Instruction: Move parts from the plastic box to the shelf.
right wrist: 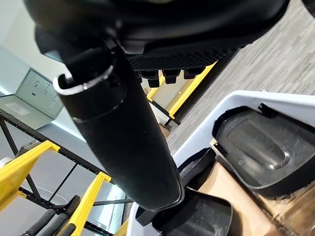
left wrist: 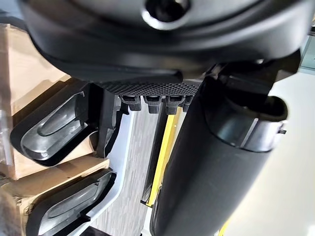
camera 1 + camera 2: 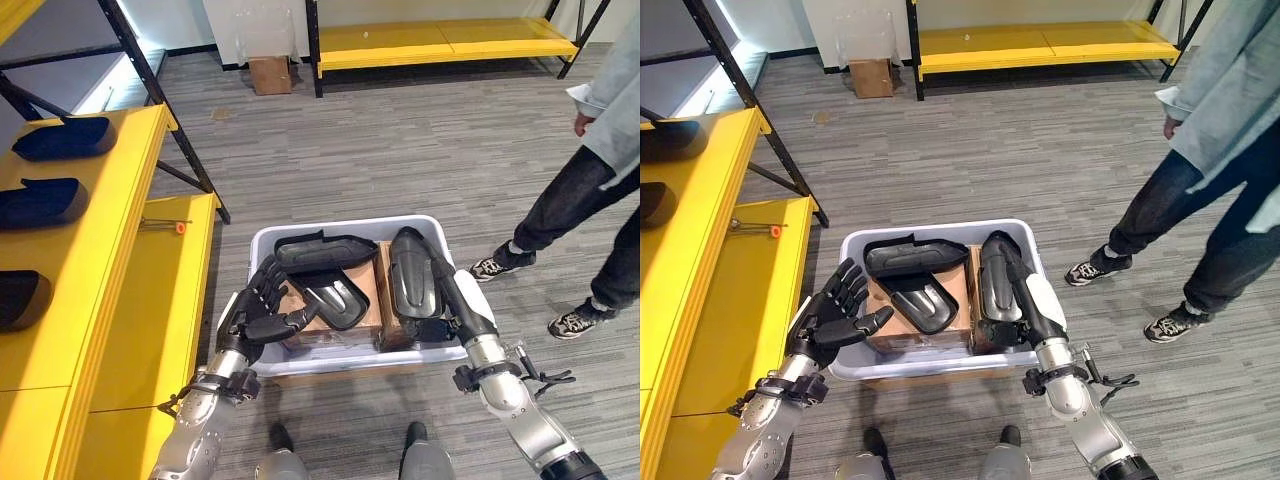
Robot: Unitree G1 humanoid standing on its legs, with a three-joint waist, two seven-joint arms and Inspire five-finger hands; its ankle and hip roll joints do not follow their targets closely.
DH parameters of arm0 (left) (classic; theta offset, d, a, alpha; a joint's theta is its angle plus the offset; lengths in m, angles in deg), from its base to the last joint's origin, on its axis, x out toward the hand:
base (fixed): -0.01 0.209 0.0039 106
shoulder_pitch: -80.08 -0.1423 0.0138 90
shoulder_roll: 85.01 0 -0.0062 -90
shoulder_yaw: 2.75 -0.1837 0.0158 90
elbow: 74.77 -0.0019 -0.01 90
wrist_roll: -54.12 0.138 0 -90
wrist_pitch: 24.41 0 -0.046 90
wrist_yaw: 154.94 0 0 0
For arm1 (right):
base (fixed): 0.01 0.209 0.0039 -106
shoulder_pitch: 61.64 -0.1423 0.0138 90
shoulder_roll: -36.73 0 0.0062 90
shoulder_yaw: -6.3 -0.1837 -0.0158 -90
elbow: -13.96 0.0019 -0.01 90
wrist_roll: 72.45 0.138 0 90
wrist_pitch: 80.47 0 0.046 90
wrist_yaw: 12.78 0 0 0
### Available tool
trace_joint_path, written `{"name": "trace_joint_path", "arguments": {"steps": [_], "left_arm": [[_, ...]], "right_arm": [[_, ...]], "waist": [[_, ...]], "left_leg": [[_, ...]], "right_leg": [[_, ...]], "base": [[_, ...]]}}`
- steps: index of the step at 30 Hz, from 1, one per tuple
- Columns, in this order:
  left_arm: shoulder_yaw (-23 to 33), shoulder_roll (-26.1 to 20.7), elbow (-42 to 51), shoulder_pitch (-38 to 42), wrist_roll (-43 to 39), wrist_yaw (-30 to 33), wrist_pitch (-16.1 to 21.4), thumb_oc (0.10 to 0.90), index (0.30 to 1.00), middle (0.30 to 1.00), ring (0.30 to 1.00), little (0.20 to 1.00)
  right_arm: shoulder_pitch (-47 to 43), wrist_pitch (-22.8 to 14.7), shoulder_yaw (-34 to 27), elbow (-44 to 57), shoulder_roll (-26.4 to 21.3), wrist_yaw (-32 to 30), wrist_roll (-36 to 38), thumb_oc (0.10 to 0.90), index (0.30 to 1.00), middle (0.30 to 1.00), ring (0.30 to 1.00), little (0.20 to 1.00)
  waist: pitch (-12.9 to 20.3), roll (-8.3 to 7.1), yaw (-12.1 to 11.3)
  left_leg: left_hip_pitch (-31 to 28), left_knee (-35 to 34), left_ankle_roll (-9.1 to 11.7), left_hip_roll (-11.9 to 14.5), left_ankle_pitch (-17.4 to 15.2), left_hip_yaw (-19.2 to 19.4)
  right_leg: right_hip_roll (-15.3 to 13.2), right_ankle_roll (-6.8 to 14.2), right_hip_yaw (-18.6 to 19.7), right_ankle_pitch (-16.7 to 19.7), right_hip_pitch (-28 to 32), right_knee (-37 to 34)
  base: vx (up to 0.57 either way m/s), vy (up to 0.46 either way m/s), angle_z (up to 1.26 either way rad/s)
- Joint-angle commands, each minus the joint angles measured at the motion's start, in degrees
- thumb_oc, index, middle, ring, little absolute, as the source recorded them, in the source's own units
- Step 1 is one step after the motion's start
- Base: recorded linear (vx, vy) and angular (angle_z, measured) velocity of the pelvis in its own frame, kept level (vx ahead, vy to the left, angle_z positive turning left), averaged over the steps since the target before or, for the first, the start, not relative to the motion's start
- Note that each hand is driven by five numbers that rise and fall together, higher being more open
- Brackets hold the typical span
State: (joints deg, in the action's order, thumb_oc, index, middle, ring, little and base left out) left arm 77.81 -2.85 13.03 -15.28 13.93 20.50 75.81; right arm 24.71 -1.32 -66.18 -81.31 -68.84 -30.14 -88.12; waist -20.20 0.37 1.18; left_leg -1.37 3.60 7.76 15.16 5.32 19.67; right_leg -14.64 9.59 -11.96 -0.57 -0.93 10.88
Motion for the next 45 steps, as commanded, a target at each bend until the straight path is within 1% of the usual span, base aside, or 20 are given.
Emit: {"name": "trace_joint_path", "arguments": {"steps": [1,2,3,8,12,14,16,17,19,22,23,25,28,32,37,38,41,42,45], "left_arm": [[0.59,-2.54,7.88,5.46,-0.69,-2.20,4.35,0.900,1.000,1.000,1.000,1.000],[0.45,-2.73,8.07,5.83,-0.64,-2.13,4.15,0.900,1.000,1.000,1.000,1.000],[0.34,-3.19,8.16,6.56,-0.62,-2.12,4.04,0.900,1.000,1.000,1.000,1.000],[-0.20,-4.23,8.50,9.03,-1.11,-1.73,3.36,0.900,1.000,1.000,1.000,1.000],[-0.58,-4.47,8.13,10.63,-1.37,-1.78,2.98,0.900,1.000,1.000,1.000,1.000],[-0.99,-4.60,7.56,12.43,-1.32,-1.97,2.72,0.900,1.000,1.000,1.000,1.000],[-1.09,-4.62,7.42,12.94,-1.40,-1.93,2.58,0.900,1.000,1.000,1.000,1.000],[-1.37,-4.85,7.27,14.07,-1.57,-1.77,2.47,0.900,1.000,1.000,1.000,1.000],[-1.54,-4.96,7.17,14.69,-1.61,-1.57,2.49,0.900,1.000,1.000,1.000,1.000],[-1.97,-5.05,6.77,16.61,-1.95,-0.94,2.46,0.900,1.000,1.000,1.000,1.000],[-2.18,-4.87,6.73,17.45,-1.57,-0.49,2.33,0.900,1.000,1.000,1.000,1.000],[-2.28,-4.79,6.63,17.81,-1.46,-0.40,2.24,0.900,1.000,1.000,1.000,1.000],[-2.41,-4.52,6.67,18.40,-0.77,-0.27,2.49,0.900,1.000,1.000,1.000,1.000],[-2.49,-4.12,6.55,18.79,-0.55,-0.21,2.71,0.900,1.000,1.000,1.000,1.000],[-2.79,-3.70,6.13,19.60,-0.28,-0.06,2.54,0.900,1.000,1.000,1.000,1.000],[-2.93,-3.75,5.99,19.71,-0.26,-0.24,2.68,0.900,1.000,1.000,1.000,1.000],[-3.14,-3.55,5.71,19.87,-0.02,-0.18,2.80,0.900,1.000,1.000,1.000,1.000],[-3.28,-3.35,5.60,19.97,0.12,-0.26,2.81,0.900,1.000,1.000,1.000,1.000],[-3.22,-3.25,5.27,20.04,0.21,-0.25,3.44,0.900,1.000,1.000,1.000,1.000]], "right_arm": [[-9.26,-1.26,-1.50,2.82,-1.82,-5.28,-3.29,0.900,1.000,1.000,1.000,1.000],[-10.20,-0.96,-1.41,2.43,-2.11,-5.95,-3.62,0.900,1.000,1.000,1.000,1.000],[-12.04,0.10,-1.52,1.89,-2.71,-6.81,-4.23,0.900,1.000,1.000,1.000,1.000],[-16.63,3.50,-1.12,-1.16,-4.10,-7.00,-7.01,0.900,1.000,1.000,1.000,1.000],[-18.79,4.45,-0.64,-2.78,-4.81,-6.61,-9.60,0.900,1.000,1.000,1.000,1.000],[-21.50,5.36,0.18,-5.14,-5.78,-6.11,-10.27,0.900,1.000,1.000,1.000,1.000],[-22.11,5.39,0.37,-5.77,-6.02,-6.07,-10.64,0.900,1.000,1.000,1.000,1.000],[-23.71,5.52,1.05,-6.81,-6.67,-6.61,-12.44,0.900,1.000,1.000,1.000,1.000],[-24.63,5.56,1.37,-7.20,-7.00,-6.34,-13.92,0.900,1.000,1.000,1.000,1.000],[-27.95,7.30,2.84,-7.94,-7.74,-5.35,-14.93,0.900,1.000,1.000,1.000,1.000],[-29.64,8.70,3.59,-8.50,-8.00,-4.98,-14.28,0.900,1.000,1.000,1.000,1.000],[-30.33,9.06,3.98,-9.03,-8.19,-4.84,-14.13,0.900,1.000,1.000,1.000,1.000],[-31.12,11.74,4.90,-9.77,-8.10,-4.58,-13.59,0.900,1.000,1.000,1.000,1.000],[-31.24,12.37,5.58,-10.65,-7.82,-5.38,-14.43,0.900,1.000,1.000,1.000,1.000],[-31.94,13.32,6.51,-12.36,-7.66,-4.48,-16.41,0.900,1.000,1.000,1.000,1.000],[-32.22,14.64,7.06,-13.04,-7.78,-3.93,-16.60,0.900,1.000,1.000,1.000,1.000],[-32.73,15.92,7.69,-14.50,-7.70,-4.43,-16.89,0.900,1.000,1.000,1.000,1.000],[-32.87,17.35,7.97,-15.11,-7.65,-4.87,-16.77,0.900,1.000,1.000,1.000,1.000],[-33.12,17.10,8.24,-17.12,-7.06,-5.42,-17.41,0.900,1.000,1.000,1.000,1.000]], "waist": [[-0.32,-0.30,-2.07],[-0.69,-0.26,-2.24],[-1.48,-0.21,-2.44],[-3.51,0.18,-2.85],[-4.64,0.40,-2.93],[-5.90,0.81,-3.06],[-6.20,0.90,-3.08],[-7.20,1.22,-3.16],[-7.62,1.33,-3.15],[-8.95,1.68,-3.24],[-9.59,1.82,-3.30],[-9.59,1.88,-3.34],[-9.59,2.10,-3.41],[-9.59,2.22,-3.29],[-9.59,2.51,-3.35],[-9.59,2.62,-3.49],[-9.59,2.68,-3.68],[-9.59,2.69,-3.75],[-9.59,2.94,-3.82]], "left_leg": [[2.23,5.77,-0.79,2.94,-6.07,-1.49],[2.59,5.94,-0.72,3.00,-6.00,-1.65],[3.56,6.51,-0.56,3.21,-5.95,-1.96],[6.53,8.03,-0.41,3.37,-5.86,-3.11],[8.39,9.08,-0.35,3.34,-5.87,-3.93],[10.23,9.98,-0.38,3.14,-5.94,-4.65],[10.78,10.28,-0.39,3.10,-5.97,-4.82],[12.22,10.93,-0.43,2.84,-6.01,-5.34],[13.00,11.26,-0.46,2.70,-6.04,-5.57],[15.17,12.01,-0.55,2.21,-6.11,-6.07],[16.19,12.28,-0.64,1.90,-6.14,-6.32],[16.99,12.47,-0.67,1.70,-6.18,-6.49],[19.31,12.67,-1.02,1.03,-6.19,-6.56],[21.02,12.61,-1.33,0.45,-6.18,-6.63],[23.25,12.91,-1.59,-0.05,-6.32,-6.56],[24.16,13.14,-1.71,-0.17,-6.38,-6.49],[25.05,13.22,-1.79,-0.25,-6.38,-6.39],[25.49,13.34,-1.79,-0.31,-6.39,-6.42],[26.67,13.30,-1.85,-0.44,-6.32,-6.28]], "right_leg": [[-1.50,-0.49,-2.14,-5.11,-3.61,6.63],[-1.48,-0.53,-2.12,-5.15,-3.94,6.89],[-1.43,-0.63,-2.05,-5.32,-4.80,7.53],[-1.26,-0.83,-1.33,-5.75,-7.74,9.56],[-1.19,-0.97,-0.87,-5.97,-9.48,10.74],[-1.33,-1.11,-0.58,-6.18,-11.37,12.03],[-1.39,-1.15,-0.55,-6.24,-11.90,12.38],[-1.50,-1.20,-0.28,-6.41,-13.47,13.46],[-1.55,-1.21,-0.16,-6.51,-14.28,13.97],[-1.66,-1.24,0.10,-6.77,-16.58,15.22],[-1.57,-1.28,0.26,-6.92,-17.79,15.87],[-1.54,-1.30,0.36,-7.03,-18.64,16.23],[-1.40,-1.44,0.41,-7.25,-21.22,17.06],[-1.14,-1.54,0.78,-7.35,-23.42,17.66],[-1.19,-1.67,0.75,-7.53,-25.89,18.45],[-1.34,-1.69,0.65,-7.64,-26.92,18.98],[-1.48,-1.74,0.50,-7.70,-27.90,19.32],[-1.46,-1.78,0.41,-7.71,-28.32,19.48],[-1.42,-1.87,0.38,-7.73,-29.70,19.76]], "base": [[-0.07,-0.064,0.03],[-0.11,-0.078,0.03],[-0.10,-0.063,0.05],[-0.08,-0.054,0.02],[-0.06,-0.047,0.03],[-0.09,-0.042,0.04],[-0.07,-0.030,0.02],[-0.09,-0.026,0.04],[-0.09,-0.024,0.04],[-0.11,-0.020,0.00],[-0.09,-0.012,-0.01],[-0.06,-0.004,0.01],[-0.07,0.003,0.03],[-0.05,0.006,0.00],[-0.05,0.008,-0.03],[-0.06,0.003,-0.03],[-0.02,0.000,0.00],[-0.04,0.006,0.00],[-0.03,0.006,0.00]]}}
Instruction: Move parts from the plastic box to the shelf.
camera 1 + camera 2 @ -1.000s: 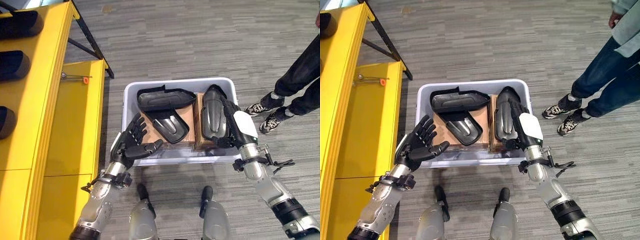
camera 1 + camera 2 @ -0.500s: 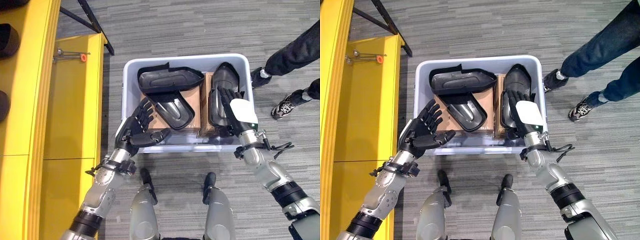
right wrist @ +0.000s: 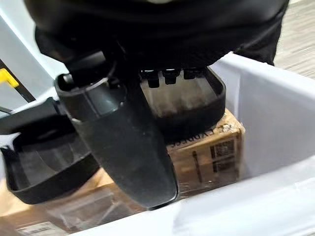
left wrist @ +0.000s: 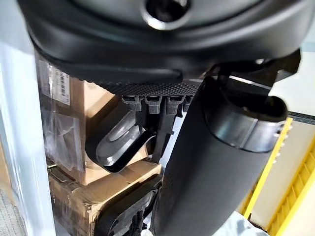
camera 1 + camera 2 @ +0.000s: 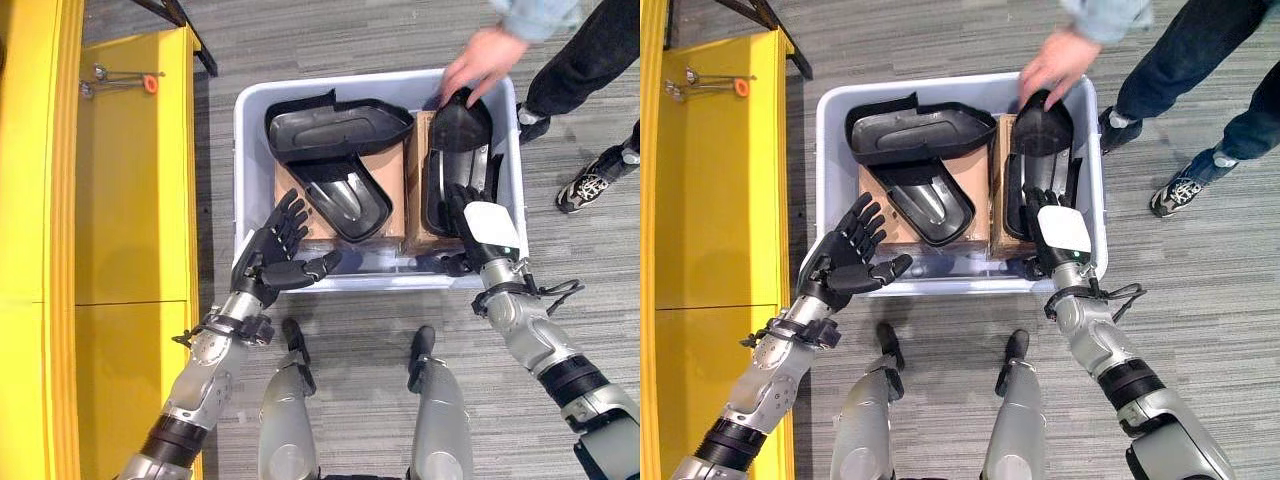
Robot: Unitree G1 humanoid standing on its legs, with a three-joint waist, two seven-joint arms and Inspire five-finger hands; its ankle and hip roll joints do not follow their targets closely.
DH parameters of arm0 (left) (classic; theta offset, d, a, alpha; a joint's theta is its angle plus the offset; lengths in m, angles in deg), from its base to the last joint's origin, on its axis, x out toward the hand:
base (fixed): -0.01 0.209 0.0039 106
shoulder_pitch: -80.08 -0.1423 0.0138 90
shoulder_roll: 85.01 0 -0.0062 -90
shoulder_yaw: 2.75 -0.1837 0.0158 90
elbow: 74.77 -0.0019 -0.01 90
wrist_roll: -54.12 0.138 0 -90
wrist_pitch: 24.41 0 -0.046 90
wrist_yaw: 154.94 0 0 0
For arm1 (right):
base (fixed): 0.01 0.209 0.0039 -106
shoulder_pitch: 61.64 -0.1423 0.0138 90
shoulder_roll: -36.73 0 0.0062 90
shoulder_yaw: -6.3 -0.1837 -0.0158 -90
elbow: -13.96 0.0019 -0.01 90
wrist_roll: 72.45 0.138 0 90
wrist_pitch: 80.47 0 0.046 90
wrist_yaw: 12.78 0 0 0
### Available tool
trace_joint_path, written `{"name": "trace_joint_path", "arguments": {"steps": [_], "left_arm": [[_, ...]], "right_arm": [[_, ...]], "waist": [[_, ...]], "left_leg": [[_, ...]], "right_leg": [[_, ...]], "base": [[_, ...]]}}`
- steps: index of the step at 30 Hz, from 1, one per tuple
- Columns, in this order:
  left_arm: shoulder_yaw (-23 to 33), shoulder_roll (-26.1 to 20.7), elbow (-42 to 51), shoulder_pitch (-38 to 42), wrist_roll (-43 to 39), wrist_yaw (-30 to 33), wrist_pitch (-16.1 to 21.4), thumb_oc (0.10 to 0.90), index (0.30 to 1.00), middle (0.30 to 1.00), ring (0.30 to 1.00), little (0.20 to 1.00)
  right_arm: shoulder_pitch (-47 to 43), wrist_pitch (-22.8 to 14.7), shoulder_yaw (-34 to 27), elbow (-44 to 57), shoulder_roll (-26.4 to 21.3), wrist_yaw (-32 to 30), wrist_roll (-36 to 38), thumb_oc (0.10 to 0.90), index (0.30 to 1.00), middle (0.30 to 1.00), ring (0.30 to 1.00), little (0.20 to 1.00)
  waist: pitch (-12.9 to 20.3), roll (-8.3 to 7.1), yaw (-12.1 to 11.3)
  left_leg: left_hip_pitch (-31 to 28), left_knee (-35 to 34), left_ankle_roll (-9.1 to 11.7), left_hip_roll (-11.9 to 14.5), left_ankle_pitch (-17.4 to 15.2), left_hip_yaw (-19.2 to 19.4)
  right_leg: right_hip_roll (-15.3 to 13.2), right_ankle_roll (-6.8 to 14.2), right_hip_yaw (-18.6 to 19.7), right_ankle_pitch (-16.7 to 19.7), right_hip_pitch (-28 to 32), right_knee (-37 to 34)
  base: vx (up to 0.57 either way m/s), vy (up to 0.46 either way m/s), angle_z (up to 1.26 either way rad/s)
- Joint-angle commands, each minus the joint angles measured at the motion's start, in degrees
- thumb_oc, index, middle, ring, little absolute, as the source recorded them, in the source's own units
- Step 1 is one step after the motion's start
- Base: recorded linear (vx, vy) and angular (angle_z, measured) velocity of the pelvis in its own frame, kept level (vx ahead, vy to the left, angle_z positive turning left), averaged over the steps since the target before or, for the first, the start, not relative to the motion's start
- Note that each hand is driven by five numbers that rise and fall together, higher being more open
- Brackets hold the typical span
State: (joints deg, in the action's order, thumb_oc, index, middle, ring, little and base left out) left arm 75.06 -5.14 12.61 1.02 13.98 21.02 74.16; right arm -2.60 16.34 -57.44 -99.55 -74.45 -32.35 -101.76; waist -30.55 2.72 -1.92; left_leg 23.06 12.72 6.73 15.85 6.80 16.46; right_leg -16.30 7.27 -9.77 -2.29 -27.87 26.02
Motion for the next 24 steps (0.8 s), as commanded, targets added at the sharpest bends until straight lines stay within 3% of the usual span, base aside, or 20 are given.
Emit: {"name": "trace_joint_path", "arguments": {"steps": [1,7,13,20,24], "left_arm": [[-0.51,-0.94,5.42,3.87,0.15,-0.76,5.31,0.900,1.000,1.000,1.000,1.000],[-0.76,-0.63,4.67,4.39,0.82,-1.14,5.43,0.900,1.000,1.000,1.000,1.000],[-1.28,-0.72,3.96,5.16,0.37,-1.00,6.14,0.900,1.000,1.000,1.000,1.000],[-1.68,-0.70,2.76,5.39,0.33,-2.31,7.19,0.900,1.000,1.000,1.000,1.000],[-1.93,-0.96,2.20,5.36,-0.51,-3.13,7.74,0.900,1.000,1.000,1.000,1.000]], "right_arm": [[-5.92,-0.69,-0.31,0.66,-1.38,-3.35,-3.99,0.900,1.000,1.000,1.000,1.000],[-7.86,0.39,1.18,-2.44,-1.29,-3.40,-6.35,0.900,1.000,1.000,1.000,1.000],[-11.45,1.20,2.92,-6.79,-2.17,-7.85,-10.75,0.900,1.000,1.000,1.000,1.000],[-15.24,3.43,6.26,-12.91,-1.90,-7.08,-11.10,0.900,1.000,1.000,1.000,1.000],[-16.72,4.55,6.52,-15.82,-1.82,-8.98,-7.73,0.900,1.000,1.000,1.000,1.000]], "waist": [[0.76,0.66,-0.75],[0.76,1.18,-1.23],[0.76,2.06,-2.08],[0.76,3.15,-3.38],[0.76,3.53,-3.75]], "left_leg": [[2.44,4.21,-0.85,-1.18,-7.83,-3.03],[5.00,5.24,-1.05,-1.48,-8.20,-3.19],[8.58,6.68,-1.29,-1.86,-8.52,-3.66],[11.60,6.88,-1.47,-2.43,-8.16,-4.10],[12.29,6.73,-1.48,-2.50,-7.76,-4.20]], "right_leg": [[0.28,0.41,-1.84,-6.05,-3.02,4.77],[-0.15,0.18,-2.21,-6.74,-5.57,6.67],[-0.55,-0.17,-2.66,-7.33,-8.82,8.91],[-0.63,-0.59,-3.12,-7.66,-11.78,10.51],[-0.57,-0.84,-3.43,-7.60,-12.50,10.81]], "base": [[0.00,0.002,-0.04],[-0.01,-0.001,-0.01],[0.00,0.000,0.00],[-0.02,-0.012,0.05],[0.00,-0.007,0.01]]}}
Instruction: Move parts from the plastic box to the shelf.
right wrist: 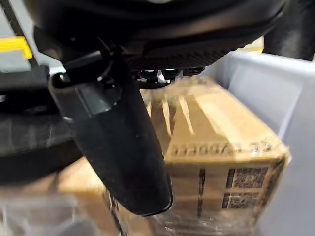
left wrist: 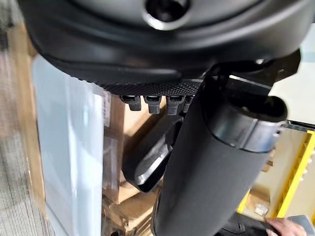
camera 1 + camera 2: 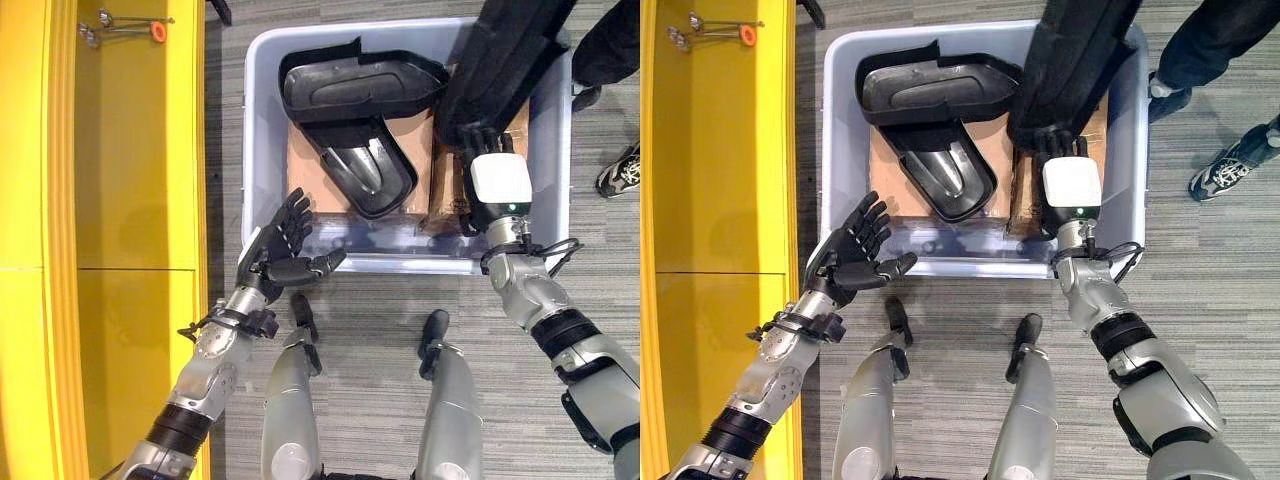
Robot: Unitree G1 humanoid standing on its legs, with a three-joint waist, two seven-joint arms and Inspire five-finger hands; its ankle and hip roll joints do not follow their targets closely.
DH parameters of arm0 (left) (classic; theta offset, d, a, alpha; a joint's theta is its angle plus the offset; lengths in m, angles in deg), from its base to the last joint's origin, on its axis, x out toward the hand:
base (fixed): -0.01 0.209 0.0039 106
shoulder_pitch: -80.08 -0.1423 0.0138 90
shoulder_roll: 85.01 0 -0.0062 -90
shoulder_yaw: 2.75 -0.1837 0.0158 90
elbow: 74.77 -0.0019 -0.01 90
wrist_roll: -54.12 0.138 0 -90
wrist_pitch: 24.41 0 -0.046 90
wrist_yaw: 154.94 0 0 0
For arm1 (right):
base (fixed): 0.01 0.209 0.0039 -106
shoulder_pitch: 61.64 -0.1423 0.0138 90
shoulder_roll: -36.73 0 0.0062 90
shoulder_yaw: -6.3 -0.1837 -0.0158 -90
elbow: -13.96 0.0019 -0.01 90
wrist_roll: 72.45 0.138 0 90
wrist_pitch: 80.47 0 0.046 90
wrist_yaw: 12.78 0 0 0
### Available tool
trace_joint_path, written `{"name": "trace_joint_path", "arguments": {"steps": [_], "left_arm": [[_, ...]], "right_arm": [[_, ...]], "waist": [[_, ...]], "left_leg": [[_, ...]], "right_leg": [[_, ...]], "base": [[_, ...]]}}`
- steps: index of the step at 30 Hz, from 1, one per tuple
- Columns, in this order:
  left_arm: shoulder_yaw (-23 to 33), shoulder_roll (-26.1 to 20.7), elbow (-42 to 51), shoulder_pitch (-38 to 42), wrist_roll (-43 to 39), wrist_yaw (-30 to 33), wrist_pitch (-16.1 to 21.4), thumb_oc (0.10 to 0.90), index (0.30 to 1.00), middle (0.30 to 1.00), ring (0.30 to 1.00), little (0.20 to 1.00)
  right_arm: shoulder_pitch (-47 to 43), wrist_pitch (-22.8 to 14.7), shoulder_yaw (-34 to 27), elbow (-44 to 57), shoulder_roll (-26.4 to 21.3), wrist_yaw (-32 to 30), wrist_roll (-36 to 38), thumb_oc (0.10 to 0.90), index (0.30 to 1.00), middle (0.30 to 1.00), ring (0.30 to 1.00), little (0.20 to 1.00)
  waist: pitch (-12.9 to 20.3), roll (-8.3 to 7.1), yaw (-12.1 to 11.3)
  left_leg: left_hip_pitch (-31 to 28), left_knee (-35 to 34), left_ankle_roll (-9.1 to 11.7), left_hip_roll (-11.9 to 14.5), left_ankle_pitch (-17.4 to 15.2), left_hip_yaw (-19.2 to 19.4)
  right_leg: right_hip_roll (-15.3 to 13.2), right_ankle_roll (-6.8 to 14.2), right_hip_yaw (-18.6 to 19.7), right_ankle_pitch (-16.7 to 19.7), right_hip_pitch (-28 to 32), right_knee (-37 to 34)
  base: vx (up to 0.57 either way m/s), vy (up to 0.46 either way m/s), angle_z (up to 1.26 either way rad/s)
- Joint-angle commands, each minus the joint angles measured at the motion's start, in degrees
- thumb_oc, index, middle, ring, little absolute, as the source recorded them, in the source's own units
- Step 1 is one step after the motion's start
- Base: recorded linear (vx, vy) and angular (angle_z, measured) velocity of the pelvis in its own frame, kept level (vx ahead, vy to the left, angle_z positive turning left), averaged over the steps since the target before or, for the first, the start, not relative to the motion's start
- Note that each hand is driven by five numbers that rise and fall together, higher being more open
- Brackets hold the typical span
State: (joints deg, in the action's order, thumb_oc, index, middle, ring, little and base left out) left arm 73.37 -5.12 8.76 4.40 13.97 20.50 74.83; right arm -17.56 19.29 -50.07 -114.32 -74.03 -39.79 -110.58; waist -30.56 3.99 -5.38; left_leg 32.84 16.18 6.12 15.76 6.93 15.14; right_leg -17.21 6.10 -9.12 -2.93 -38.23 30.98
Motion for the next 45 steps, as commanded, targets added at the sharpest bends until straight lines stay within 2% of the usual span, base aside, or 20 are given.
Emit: {"name": "trace_joint_path", "arguments": {"steps": [1,7,13,14,16,18,19,20,23,25,27,29,33,36,45], "left_arm": [[-0.13,-0.89,6.05,1.91,-0.49,-2.83,7.04,0.900,1.000,1.000,1.000,1.000],[0.02,-0.96,6.41,1.42,-0.76,-3.49,7.24,0.900,1.000,1.000,1.000,1.000],[-0.30,-0.96,6.48,1.34,-0.85,-3.70,6.93,0.900,1.000,1.000,1.000,1.000],[-0.26,-0.96,6.83,1.18,-0.99,-3.58,6.78,0.900,1.000,1.000,1.000,1.000],[0.04,-0.93,7.44,0.62,-0.92,-3.31,6.71,0.900,1.000,1.000,1.000,1.000],[0.45,-0.92,8.22,-0.28,-0.87,-2.66,6.49,0.900,1.000,1.000,1.000,1.000],[1.11,-0.83,9.12,-1.53,-0.87,-1.85,6.49,0.900,1.000,1.000,1.000,1.000],[1.11,-0.83,9.23,-1.67,-0.83,-1.77,6.50,0.900,1.000,1.000,1.000,1.000],[2.28,-0.89,11.15,-4.20,-0.23,-0.68,6.69,0.900,1.000,1.000,1.000,1.000],[3.33,-0.92,12.52,-6.64,-0.46,0.00,7.19,0.900,1.000,1.000,1.000,1.000],[3.57,-1.03,12.90,-7.26,-0.38,0.27,7.23,0.900,1.000,1.000,1.000,1.000],[4.93,-0.90,13.82,-9.86,-0.31,0.69,8.22,0.900,1.000,1.000,1.000,1.000],[6.88,-0.97,14.65,-12.24,-0.58,0.53,8.66,0.900,1.000,1.000,1.000,1.000],[8.88,-1.30,15.78,-14.55,-1.64,0.31,8.51,0.900,1.000,1.000,1.000,1.000],[11.53,-1.21,17.51,-19.40,-2.77,-2.35,5.88,0.900,1.000,1.000,1.000,1.000]], "right_arm": [[-1.85,1.24,-1.08,-1.46,-2.22,-1.45,1.04,0.900,1.000,1.000,1.000,1.000],[-1.62,1.97,-0.98,-1.94,-1.82,0.13,2.13,0.900,1.000,1.000,1.000,1.000],[-1.16,2.04,-0.90,-3.94,-0.82,3.06,7.63,0.900,1.000,1.000,1.000,1.000],[-0.66,2.97,-1.30,-3.55,-0.53,3.07,8.87,0.900,1.000,1.000,1.000,1.000],[0.96,2.45,-2.21,-1.74,-0.29,-0.91,10.74,0.900,1.000,1.000,1.000,1.000],[3.60,2.50,-4.49,1.67,-0.19,-2.73,11.92,0.900,1.000,1.000,1.000,1.000],[7.84,2.38,-7.16,7.16,-0.17,-3.40,12.62,0.900,1.000,1.000,1.000,1.000],[8.34,2.34,-7.41,7.77,-0.19,-3.63,12.70,0.900,1.000,1.000,1.000,1.000],[16.20,2.27,-12.24,17.88,-0.47,-6.22,11.72,0.900,1.000,1.000,1.000,1.000],[22.70,0.73,-15.93,24.55,-0.83,-7.49,10.56,0.900,1.000,1.000,1.000,1.000],[24.41,0.31,-16.93,26.22,-0.85,-7.31,10.25,0.900,1.000,1.000,1.000,1.000],[31.41,-0.92,-20.57,33.39,-0.84,-7.11,8.72,0.900,1.000,1.000,1.000,1.000],[36.82,-1.91,-24.24,38.10,-1.16,-4.80,9.41,0.900,1.000,1.000,1.000,1.000],[41.59,-4.01,-27.38,42.07,-1.44,-4.62,9.34,0.900,1.000,1.000,1.000,1.000],[47.41,-6.57,-30.51,46.61,-0.54,-2.70,10.03,0.900,1.000,1.000,1.000,1.000]], "waist": [[0.77,2.29,-0.36],[0.77,2.25,-0.49],[0.77,1.96,-0.35],[0.77,1.87,-0.23],[0.77,1.64,0.16],[0.77,1.18,0.81],[0.77,0.52,1.74],[0.77,0.47,1.77],[0.77,-0.70,3.57],[0.77,-1.40,4.80],[0.77,-1.60,5.07],[0.77,-2.58,6.68],[0.77,-3.31,7.89],[0.85,-3.90,8.67],[5.37,-4.21,8.84]], "left_leg": [[2.58,3.19,-0.83,-2.44,-7.83,-2.93],[2.07,2.66,-0.79,-2.44,-7.67,-2.76],[0.70,2.48,-0.80,-2.19,-7.73,-2.59],[0.25,2.36,-0.81,-2.24,-7.76,-2.54],[-0.85,1.89,-0.90,-2.24,-7.73,-2.26],[-2.42,1.55,-0.99,-2.20,-7.90,-1.87],[-4.19,1.25,-1.04,-2.08,-8.12,-1.28],[-4.41,1.17,-1.04,-2.08,-8.12,-1.22],[-7.53,0.75,-1.16,-1.84,-8.62,-0.08],[-10.10,0.38,-1.26,-1.82,-8.92,0.75],[-10.99,0.21,-1.27,-1.81,-8.99,1.01],[-14.40,0.10,-1.36,-1.47,-9.48,2.15],[-18.52,-0.25,-1.31,-1.20,-9.89,2.91],[-22.11,-0.22,-1.37,-0.89,-10.39,3.43],[-27.15,-1.69,-1.60,-1.52,-10.95,3.20]], "right_leg": [[0.39,0.30,-4.13,-6.95,-2.17,5.77],[0.59,0.29,-4.41,-6.84,-1.78,5.24],[0.97,0.08,-4.43,-6.78,-0.44,4.50],[1.15,0.07,-4.34,-6.77,-0.03,4.30],[1.65,0.05,-4.03,-6.75,0.95,3.65],[1.91,0.14,-3.87,-6.68,2.33,3.00],[2.25,0.26,-3.68,-6.68,3.84,2.45],[2.28,0.27,-3.65,-6.68,4.01,2.39],[2.78,0.47,-3.22,-6.84,6.69,1.47],[3.29,0.68,-2.87,-6.96,9.02,0.70],[3.39,0.76,-2.78,-7.00,9.80,0.46],[4.02,0.90,-2.24,-7.09,13.35,-0.81],[4.69,0.90,-1.82,-7.13,17.93,-2.51],[4.79,0.82,-1.48,-7.28,22.06,-3.56],[5.02,0.92,-0.63,-7.42,28.67,-7.28]], "base": [[0.00,0.000,0.00],[0.00,0.000,0.00],[0.00,0.000,0.00],[-0.01,0.034,0.05],[-0.01,0.046,0.03],[0.00,0.055,0.01],[0.01,0.053,0.00],[0.01,0.071,-0.02],[0.02,0.056,-0.07],[0.02,0.066,-0.04],[0.02,0.045,-0.12],[0.03,0.075,-0.17],[0.06,0.056,-0.15],[0.10,0.046,-0.12],[0.13,0.024,-0.09]]}}
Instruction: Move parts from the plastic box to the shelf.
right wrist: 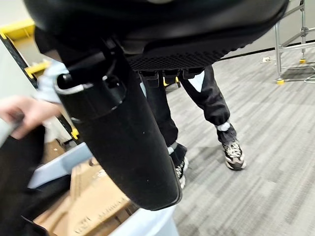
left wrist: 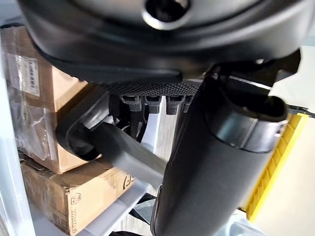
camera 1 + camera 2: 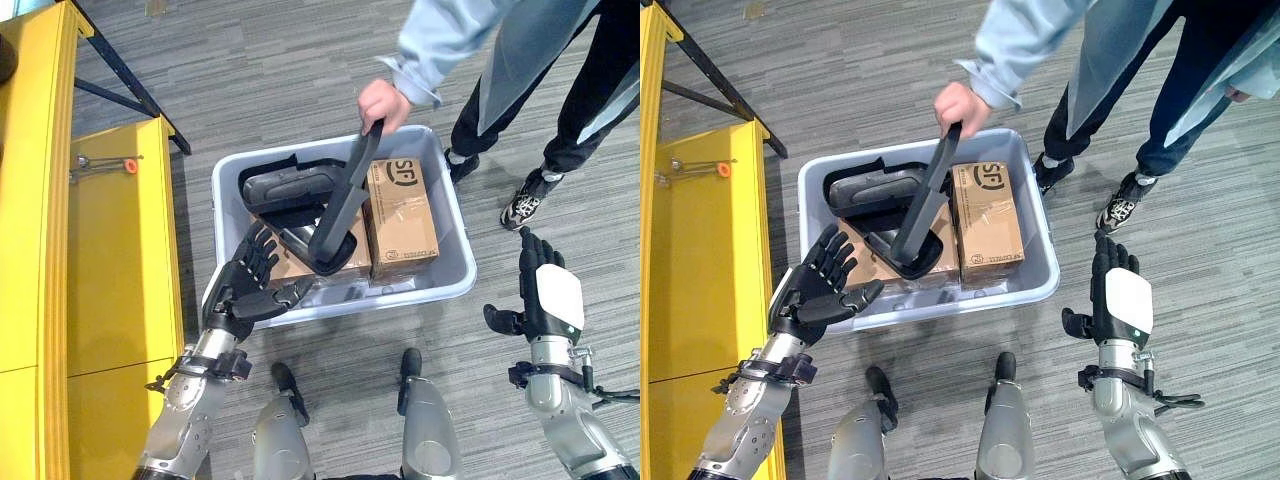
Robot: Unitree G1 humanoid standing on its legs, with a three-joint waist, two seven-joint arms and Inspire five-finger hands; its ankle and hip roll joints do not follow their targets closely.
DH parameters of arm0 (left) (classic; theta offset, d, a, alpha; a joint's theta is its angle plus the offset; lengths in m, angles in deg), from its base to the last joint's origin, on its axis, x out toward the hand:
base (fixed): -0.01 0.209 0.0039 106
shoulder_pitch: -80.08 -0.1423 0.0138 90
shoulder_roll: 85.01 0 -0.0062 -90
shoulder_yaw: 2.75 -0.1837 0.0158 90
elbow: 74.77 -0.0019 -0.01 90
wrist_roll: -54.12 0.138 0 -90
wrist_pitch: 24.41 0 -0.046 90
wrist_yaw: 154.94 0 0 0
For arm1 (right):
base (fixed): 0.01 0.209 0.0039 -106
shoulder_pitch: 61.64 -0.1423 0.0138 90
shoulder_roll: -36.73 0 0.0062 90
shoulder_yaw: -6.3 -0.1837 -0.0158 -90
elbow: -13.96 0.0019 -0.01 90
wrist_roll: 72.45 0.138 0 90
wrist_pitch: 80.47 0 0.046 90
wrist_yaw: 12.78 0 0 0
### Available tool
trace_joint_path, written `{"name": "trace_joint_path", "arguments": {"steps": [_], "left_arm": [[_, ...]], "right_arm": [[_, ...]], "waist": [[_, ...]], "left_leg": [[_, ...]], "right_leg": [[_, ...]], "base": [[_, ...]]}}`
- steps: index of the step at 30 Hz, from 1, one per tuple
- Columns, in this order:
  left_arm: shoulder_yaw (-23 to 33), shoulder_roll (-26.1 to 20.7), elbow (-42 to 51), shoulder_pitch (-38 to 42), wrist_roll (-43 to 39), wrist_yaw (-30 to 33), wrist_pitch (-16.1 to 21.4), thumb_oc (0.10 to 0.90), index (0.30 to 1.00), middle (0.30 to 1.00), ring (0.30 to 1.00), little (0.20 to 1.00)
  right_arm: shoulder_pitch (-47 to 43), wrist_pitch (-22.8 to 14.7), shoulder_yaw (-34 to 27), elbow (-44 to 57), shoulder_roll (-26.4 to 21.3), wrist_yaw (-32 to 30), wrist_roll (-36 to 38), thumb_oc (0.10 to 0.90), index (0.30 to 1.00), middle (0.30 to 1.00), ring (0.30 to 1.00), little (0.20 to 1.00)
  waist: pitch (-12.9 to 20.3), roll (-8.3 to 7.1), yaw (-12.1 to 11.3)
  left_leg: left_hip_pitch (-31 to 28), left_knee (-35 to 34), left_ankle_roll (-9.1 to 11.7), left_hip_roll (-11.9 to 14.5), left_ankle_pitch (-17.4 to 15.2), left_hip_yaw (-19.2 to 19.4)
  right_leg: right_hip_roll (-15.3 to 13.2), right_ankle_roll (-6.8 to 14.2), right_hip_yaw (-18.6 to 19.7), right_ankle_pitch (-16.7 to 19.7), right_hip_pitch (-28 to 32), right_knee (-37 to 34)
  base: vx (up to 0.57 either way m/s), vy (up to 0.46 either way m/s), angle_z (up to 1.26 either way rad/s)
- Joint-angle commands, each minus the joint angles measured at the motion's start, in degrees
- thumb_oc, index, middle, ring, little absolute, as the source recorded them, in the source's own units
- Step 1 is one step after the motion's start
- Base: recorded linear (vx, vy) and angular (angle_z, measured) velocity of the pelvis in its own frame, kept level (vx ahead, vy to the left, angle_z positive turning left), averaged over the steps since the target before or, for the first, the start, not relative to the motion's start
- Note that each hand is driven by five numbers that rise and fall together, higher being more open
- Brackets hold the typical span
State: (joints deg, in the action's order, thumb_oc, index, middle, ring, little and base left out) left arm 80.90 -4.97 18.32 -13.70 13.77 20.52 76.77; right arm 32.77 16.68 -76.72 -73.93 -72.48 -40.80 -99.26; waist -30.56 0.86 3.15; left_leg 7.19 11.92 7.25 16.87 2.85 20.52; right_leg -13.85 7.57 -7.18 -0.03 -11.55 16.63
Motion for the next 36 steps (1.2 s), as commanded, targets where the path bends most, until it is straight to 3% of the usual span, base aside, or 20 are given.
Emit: {"name": "trace_joint_path", "arguments": {"steps": [1,9,36], "left_arm": [[3.99,-1.18,7.96,-1.72,-2.59,-2.46,3.86,0.900,1.000,1.000,1.000,1.000],[5.19,-1.18,8.31,-3.50,-3.20,-3.49,1.11,0.900,1.000,1.000,1.000,1.000],[1.98,-1.55,8.34,-1.88,-3.21,-3.24,-1.07,0.900,1.000,1.000,1.000,1.000]], "right_arm": [[-2.70,-4.04,-3.86,6.22,-1.90,-1.11,-1.26,0.900,1.000,1.000,1.000,1.000],[-0.54,-5.82,-4.08,7.23,-1.67,0.95,-1.91,0.900,1.000,1.000,1.000,1.000],[-7.89,-6.54,3.39,5.39,-2.24,1.75,-2.64,0.900,1.000,1.000,1.000,1.000]], "waist": [[5.88,-1.11,0.30],[8.77,-0.71,-0.06],[8.14,0.61,-2.32]], "left_leg": [[-2.11,2.17,-2.69,-2.65,-6.79,-2.24],[-4.64,0.74,-2.54,-2.60,-6.42,-3.17],[-4.10,1.38,-1.84,-1.92,-5.57,-5.39]], "right_leg": [[1.72,-0.53,-2.52,-10.22,2.82,6.37],[1.71,-0.53,-2.16,-10.02,6.41,4.22],[1.45,-0.89,-3.39,-11.12,6.17,7.44]], "base": [[0.14,0.019,-0.02],[0.14,0.006,0.01],[0.02,-0.004,0.03]]}}
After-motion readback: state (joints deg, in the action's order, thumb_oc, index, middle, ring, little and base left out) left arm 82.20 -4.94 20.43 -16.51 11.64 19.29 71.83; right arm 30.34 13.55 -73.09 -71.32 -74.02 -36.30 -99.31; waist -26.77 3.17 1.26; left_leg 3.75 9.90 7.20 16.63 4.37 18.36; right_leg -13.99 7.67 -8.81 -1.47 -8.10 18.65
